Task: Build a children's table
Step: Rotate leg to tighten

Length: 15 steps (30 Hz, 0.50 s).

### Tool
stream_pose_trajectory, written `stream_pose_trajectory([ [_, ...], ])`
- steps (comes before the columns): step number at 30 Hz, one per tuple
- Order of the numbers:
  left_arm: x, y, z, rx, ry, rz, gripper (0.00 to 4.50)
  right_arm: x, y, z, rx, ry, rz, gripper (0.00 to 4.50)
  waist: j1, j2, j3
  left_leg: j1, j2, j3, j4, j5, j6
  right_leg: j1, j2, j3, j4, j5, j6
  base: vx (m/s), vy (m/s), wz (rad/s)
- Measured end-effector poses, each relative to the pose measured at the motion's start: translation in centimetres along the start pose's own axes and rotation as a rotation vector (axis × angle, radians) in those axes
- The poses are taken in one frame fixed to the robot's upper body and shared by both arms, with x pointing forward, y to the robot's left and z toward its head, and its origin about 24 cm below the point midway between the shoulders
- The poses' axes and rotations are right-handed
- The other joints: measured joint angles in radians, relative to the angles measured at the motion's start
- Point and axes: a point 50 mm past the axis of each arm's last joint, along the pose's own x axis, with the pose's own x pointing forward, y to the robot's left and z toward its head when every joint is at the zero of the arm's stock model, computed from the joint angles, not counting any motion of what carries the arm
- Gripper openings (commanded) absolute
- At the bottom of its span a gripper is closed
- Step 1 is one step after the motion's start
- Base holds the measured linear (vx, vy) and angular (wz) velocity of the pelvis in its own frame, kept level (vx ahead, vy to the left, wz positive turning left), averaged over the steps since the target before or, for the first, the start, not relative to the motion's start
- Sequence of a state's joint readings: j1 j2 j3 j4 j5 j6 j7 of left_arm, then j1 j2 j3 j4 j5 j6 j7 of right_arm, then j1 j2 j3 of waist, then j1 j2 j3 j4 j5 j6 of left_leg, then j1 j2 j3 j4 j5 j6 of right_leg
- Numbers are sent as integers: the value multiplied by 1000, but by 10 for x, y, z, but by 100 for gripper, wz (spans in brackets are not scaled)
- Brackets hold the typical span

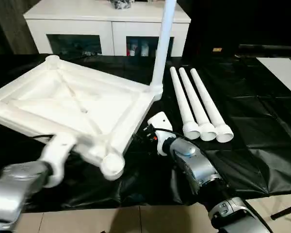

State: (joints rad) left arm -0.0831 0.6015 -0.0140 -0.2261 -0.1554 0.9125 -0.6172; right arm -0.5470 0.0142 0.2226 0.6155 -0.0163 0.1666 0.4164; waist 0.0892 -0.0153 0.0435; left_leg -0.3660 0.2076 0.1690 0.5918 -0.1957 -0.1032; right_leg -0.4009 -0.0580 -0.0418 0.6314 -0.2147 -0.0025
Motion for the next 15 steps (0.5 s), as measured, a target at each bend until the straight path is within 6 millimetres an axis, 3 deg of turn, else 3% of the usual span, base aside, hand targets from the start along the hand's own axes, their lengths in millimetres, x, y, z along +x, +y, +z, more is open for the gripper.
stream_pose_trajectory([
  [5,29,-26,20,19,-93,-64,99,-9,-21,17,-39,22,-78,388,-4,3,2,0,0,-1,1,3,1,1,0,1,0,3,2,0,0,0],
  [10,37,-23,25,34,-104,-32,99,-16,-54,37,-34,44,-188,388,-25,11,6,0,0,-1,1,5,-1,0,1,1,0,6,1,0,0,0],
  [11,37,-23,25,35,-103,-30,101,-17,-58,43,-25,34,-207,415,-28,12,6,0,0,-1,1,5,-1,0,1,1,1,6,2,0,0,0],
  [15,36,-22,27,45,-108,-41,101,-19,-79,58,33,72,-298,434,-31,12,7,-1,0,-1,1,6,0,0,1,1,1,6,1,0,0,0],
])
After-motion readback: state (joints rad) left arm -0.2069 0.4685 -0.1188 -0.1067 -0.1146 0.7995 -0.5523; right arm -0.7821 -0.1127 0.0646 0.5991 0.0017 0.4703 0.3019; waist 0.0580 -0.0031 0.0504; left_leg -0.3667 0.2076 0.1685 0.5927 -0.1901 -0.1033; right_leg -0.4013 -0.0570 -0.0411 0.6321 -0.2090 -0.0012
